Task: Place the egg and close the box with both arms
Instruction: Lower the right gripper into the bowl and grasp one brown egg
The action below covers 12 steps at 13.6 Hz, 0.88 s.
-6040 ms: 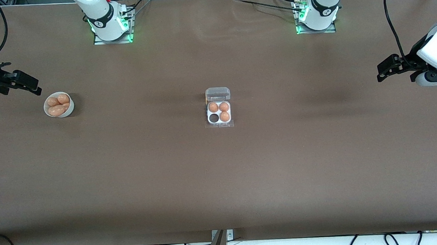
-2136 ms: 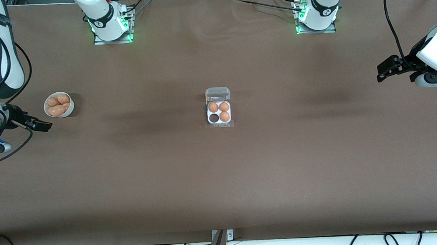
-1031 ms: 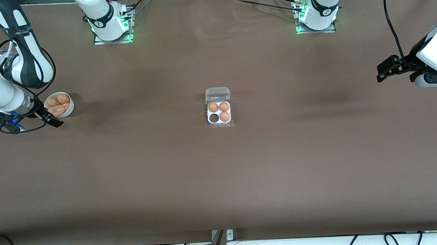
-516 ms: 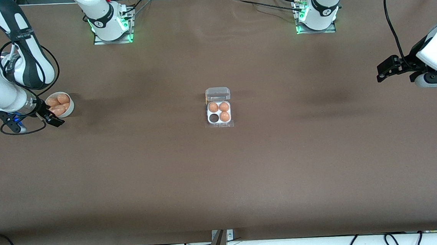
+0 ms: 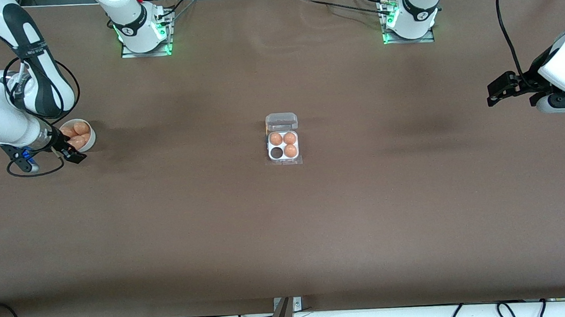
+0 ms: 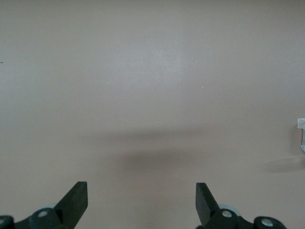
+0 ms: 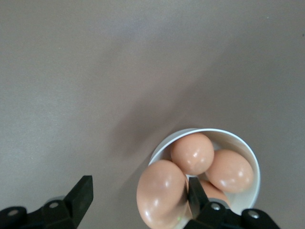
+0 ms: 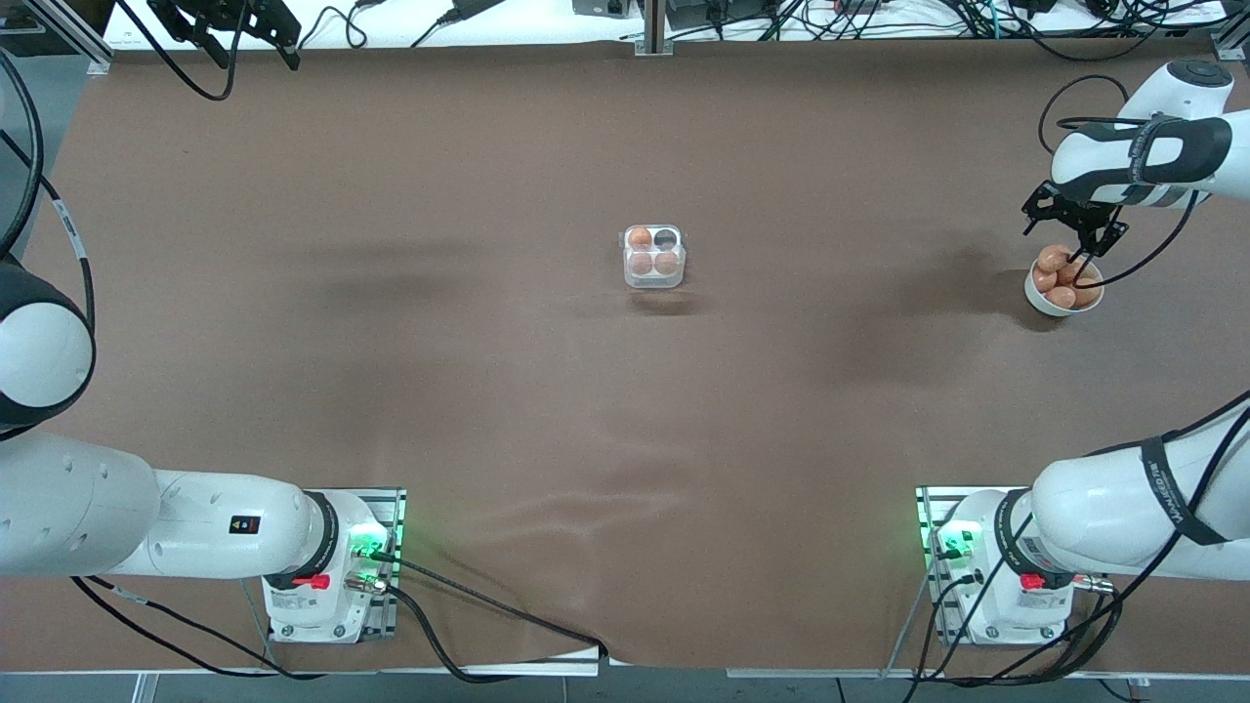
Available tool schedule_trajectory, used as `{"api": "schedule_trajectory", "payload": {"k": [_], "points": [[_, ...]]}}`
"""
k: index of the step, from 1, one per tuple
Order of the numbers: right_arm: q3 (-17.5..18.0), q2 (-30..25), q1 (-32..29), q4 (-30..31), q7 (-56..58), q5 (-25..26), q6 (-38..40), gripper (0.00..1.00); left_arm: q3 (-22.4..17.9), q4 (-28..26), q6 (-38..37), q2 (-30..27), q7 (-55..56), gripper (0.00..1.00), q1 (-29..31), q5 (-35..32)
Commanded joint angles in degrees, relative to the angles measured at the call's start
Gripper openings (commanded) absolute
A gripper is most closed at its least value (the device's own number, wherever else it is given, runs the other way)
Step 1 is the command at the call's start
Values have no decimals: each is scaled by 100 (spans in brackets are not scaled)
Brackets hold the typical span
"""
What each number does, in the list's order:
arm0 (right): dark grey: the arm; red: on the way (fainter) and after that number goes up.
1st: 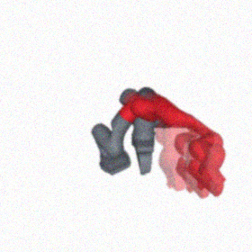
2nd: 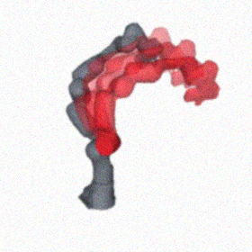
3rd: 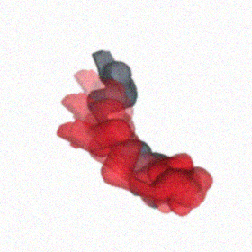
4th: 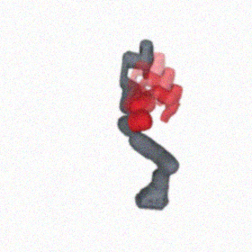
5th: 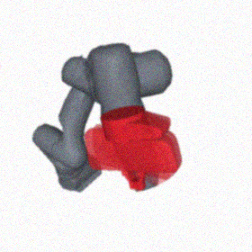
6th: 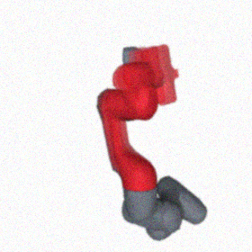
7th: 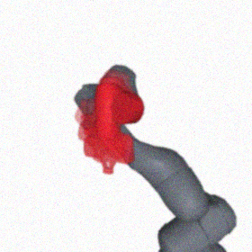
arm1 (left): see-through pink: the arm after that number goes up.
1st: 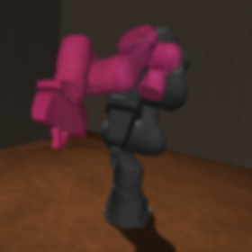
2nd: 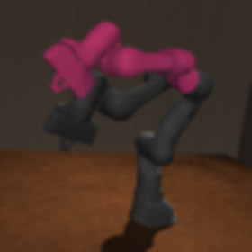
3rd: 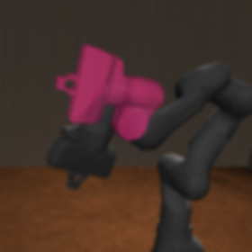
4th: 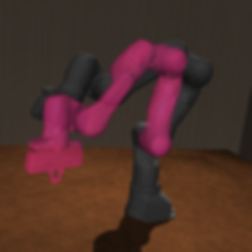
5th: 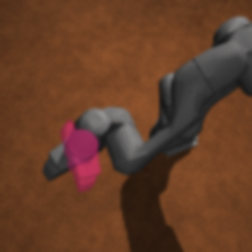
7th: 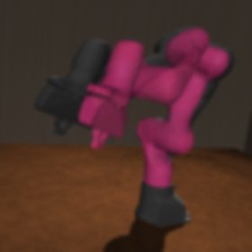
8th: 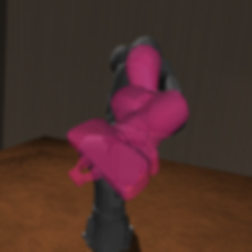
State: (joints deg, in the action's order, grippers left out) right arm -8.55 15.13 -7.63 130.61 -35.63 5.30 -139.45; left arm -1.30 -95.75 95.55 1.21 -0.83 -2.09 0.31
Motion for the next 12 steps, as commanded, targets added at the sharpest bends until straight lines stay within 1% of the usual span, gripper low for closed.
{"api": "schedule_trajectory", "payload": {"k": [1,4,10,12], "points": [[20,-28,-45,87,-102,138,-100,76,15,-14,-45,-33,4,100,24,145],[3,-28,-54,87,-67,235,-56,72,15,-14,-45,-33,4,100,24,145],[2,-37,-63,70,29,252,-47,72,15,-14,-45,-33,4,100,24,145],[2,-89,-54,70,82,314,-38,73,15,-14,-45,-33,4,100,24,145]]}}
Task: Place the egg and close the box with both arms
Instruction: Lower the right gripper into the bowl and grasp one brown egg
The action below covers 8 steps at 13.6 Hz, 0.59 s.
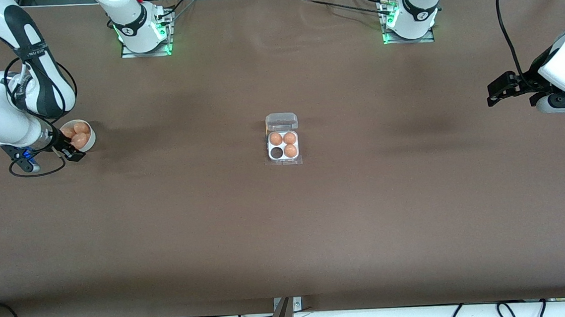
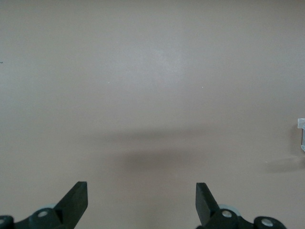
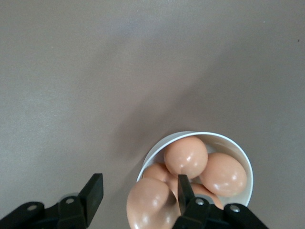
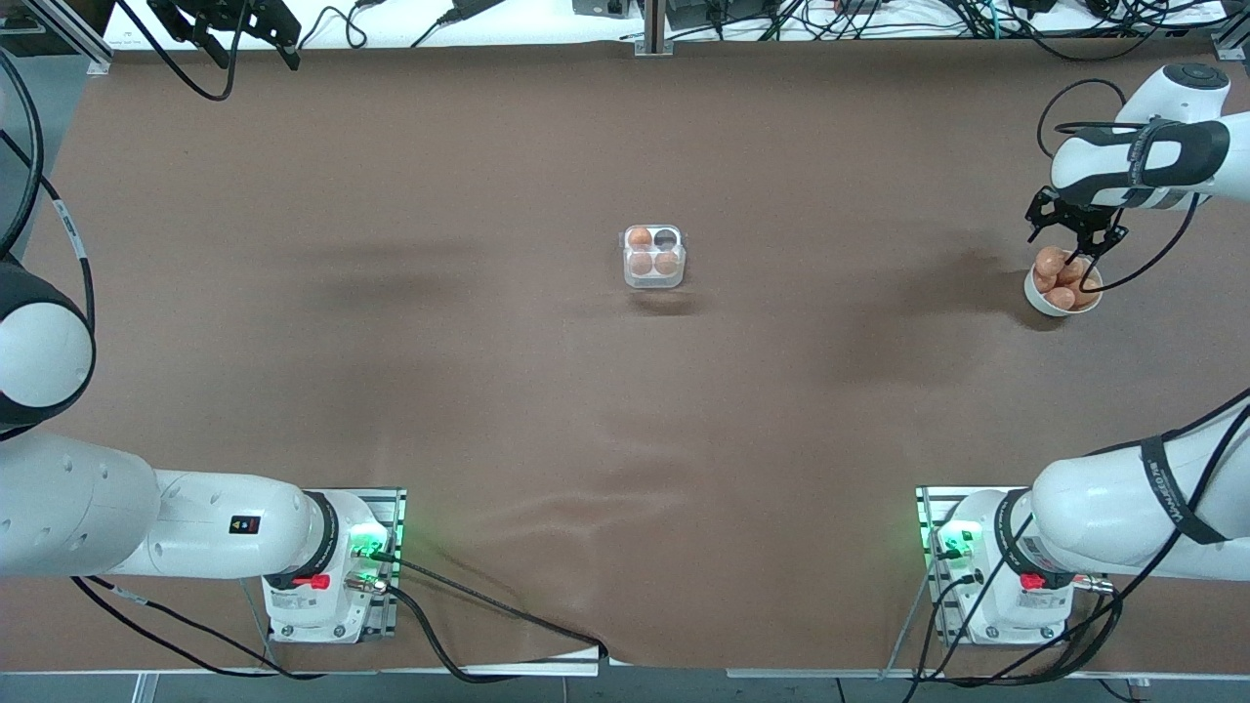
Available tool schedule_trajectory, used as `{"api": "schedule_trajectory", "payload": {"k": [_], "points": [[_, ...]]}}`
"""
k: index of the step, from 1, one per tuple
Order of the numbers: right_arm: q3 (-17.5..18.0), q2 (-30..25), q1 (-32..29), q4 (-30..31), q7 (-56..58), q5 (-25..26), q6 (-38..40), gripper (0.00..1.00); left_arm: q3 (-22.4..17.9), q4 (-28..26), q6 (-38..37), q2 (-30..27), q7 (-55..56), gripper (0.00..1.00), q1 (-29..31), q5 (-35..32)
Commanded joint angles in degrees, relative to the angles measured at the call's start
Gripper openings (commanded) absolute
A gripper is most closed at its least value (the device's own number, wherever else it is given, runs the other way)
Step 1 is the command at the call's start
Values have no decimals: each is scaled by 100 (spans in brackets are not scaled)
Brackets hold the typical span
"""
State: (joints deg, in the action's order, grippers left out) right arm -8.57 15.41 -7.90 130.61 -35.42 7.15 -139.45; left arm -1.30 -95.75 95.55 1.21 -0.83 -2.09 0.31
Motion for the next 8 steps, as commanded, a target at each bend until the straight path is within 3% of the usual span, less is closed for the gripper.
{"api": "schedule_trajectory", "payload": {"k": [1,8], "points": [[4,-135,-28,70,62,164,83,74,15,-14,-45,-33,4,100,24,136],[13,-223,16,88,62,252,357,74,15,-14,-45,-33,4,100,24,145]]}}
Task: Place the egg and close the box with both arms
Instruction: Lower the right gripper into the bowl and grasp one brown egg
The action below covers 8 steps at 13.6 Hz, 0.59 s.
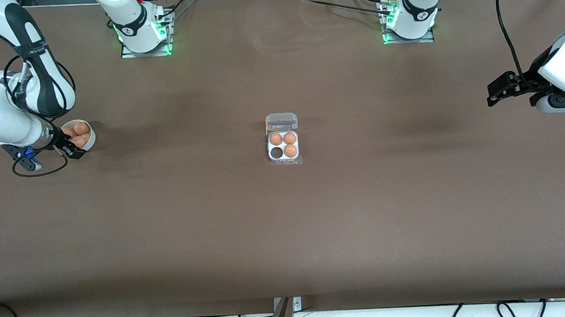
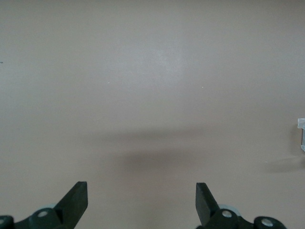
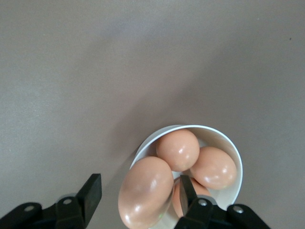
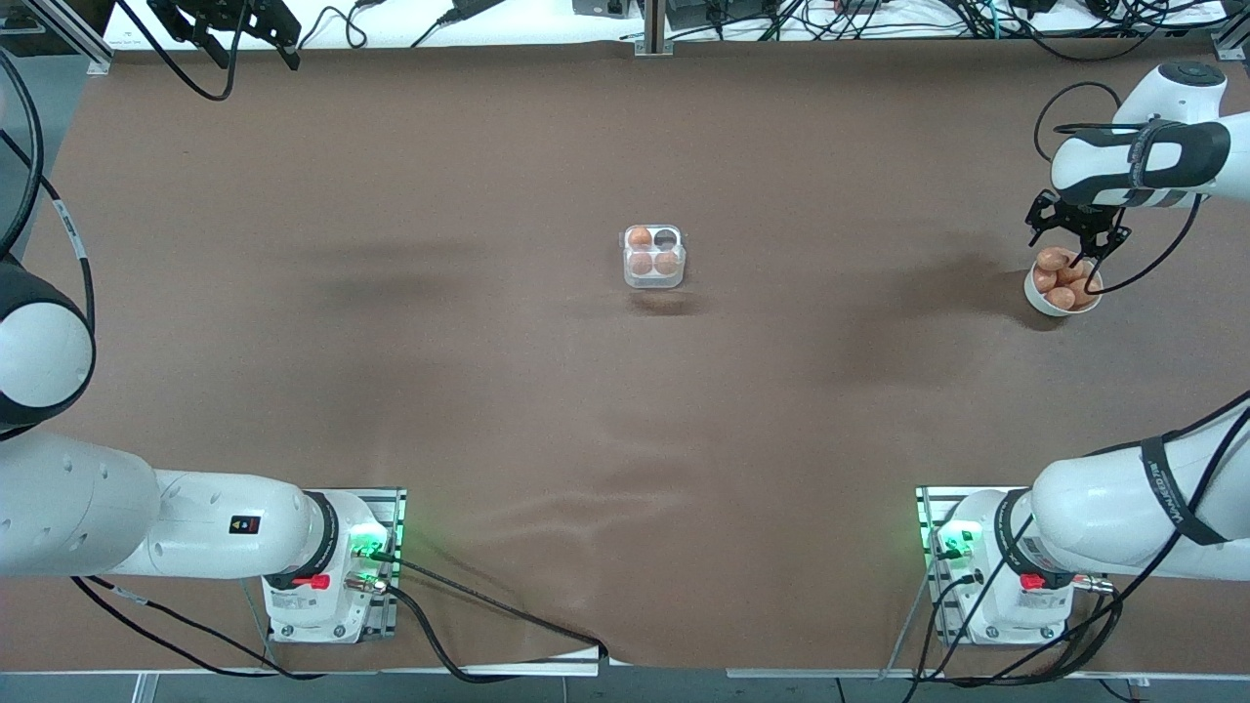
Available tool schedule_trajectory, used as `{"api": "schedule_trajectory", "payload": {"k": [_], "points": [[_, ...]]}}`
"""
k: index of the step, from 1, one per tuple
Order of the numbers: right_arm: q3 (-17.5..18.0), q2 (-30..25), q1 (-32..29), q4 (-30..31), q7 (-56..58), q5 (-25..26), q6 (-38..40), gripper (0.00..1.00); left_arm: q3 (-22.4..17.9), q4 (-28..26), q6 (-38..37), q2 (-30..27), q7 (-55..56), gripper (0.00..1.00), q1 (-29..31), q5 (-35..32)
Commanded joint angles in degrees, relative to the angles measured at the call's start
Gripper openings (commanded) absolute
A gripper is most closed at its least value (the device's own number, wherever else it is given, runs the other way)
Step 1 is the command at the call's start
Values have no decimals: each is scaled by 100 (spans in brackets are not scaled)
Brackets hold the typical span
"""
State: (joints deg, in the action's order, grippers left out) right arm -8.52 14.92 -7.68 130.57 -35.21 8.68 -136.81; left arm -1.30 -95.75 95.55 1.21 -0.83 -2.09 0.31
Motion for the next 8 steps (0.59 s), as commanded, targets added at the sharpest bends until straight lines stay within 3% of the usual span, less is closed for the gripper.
{"api": "schedule_trajectory", "payload": {"k": [1,8], "points": [[8,-165,-6,91,41,99,93,74,15,-14,-45,-33,4,100,24,145],[8,-130,-6,83,49,107,102,58,15,-14,-45,-33,4,100,24,145]]}}
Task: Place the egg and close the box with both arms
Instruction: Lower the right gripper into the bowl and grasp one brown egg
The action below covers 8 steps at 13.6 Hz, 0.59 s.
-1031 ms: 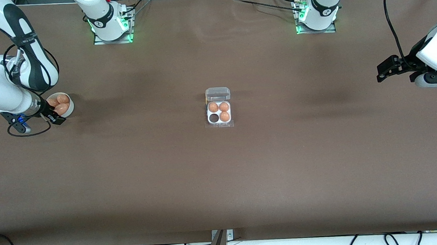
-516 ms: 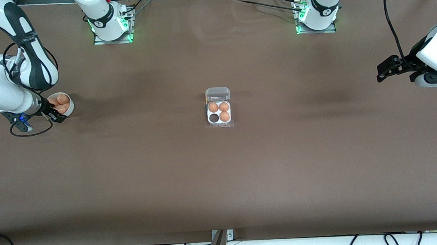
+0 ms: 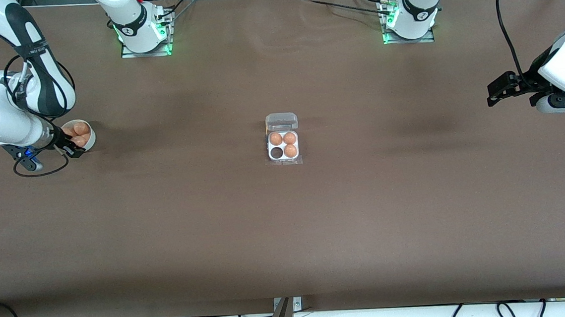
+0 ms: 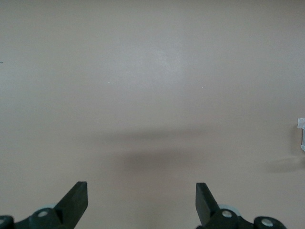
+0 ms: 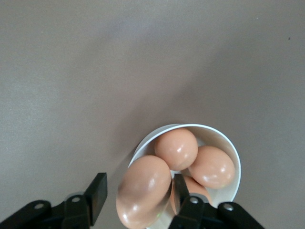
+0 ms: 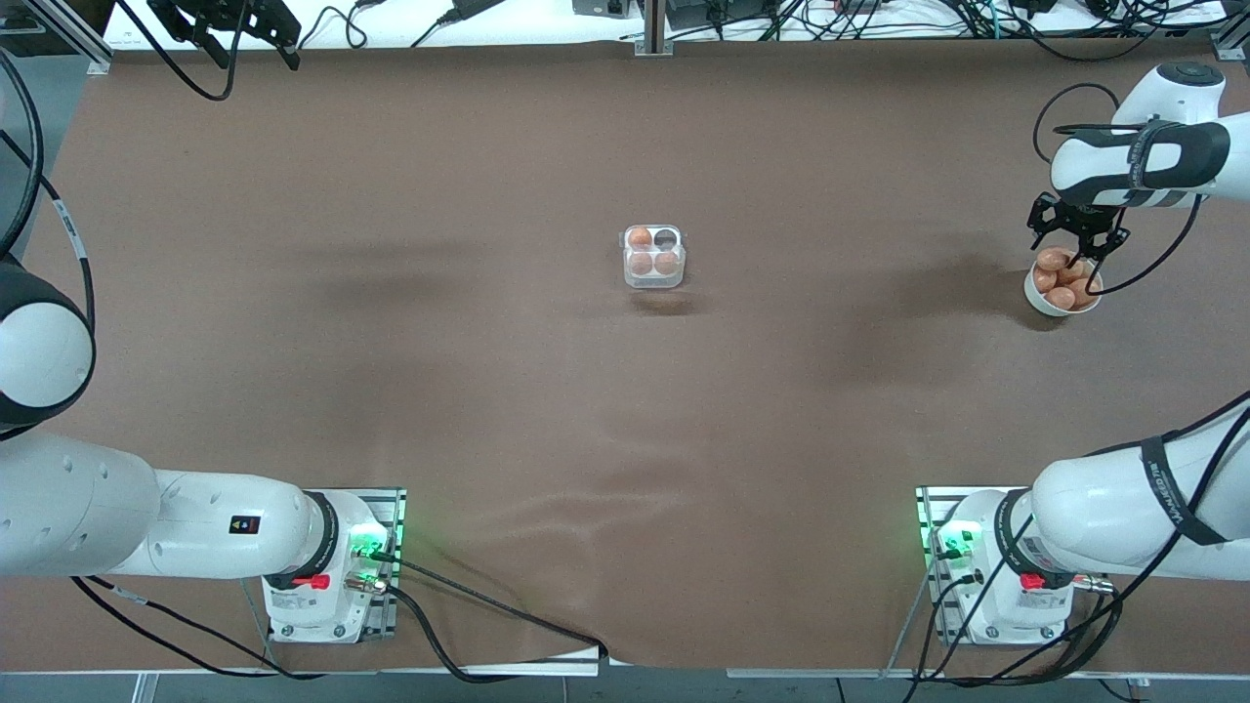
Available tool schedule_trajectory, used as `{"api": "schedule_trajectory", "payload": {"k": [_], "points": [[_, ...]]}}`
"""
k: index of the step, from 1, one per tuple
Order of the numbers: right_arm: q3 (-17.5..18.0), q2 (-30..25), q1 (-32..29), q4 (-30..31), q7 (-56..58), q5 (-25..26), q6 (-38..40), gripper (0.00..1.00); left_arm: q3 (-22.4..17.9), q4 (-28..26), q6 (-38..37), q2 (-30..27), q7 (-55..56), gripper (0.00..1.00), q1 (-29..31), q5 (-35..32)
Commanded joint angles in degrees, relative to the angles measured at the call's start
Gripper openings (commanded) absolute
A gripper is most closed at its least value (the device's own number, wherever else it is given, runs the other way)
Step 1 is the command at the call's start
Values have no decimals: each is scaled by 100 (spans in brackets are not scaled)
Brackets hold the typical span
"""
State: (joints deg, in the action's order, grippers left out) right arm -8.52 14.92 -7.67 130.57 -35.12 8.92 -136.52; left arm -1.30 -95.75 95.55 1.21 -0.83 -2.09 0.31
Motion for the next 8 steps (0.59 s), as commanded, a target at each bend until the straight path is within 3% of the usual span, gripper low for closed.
{"api": "schedule_trajectory", "payload": {"k": [1,8], "points": [[8,-121,-7,82,40,83,73,56,15,-14,-45,-33,4,100,24,145],[8,-130,-7,30,102,83,73,46,15,-14,-45,-33,4,100,24,145]]}}
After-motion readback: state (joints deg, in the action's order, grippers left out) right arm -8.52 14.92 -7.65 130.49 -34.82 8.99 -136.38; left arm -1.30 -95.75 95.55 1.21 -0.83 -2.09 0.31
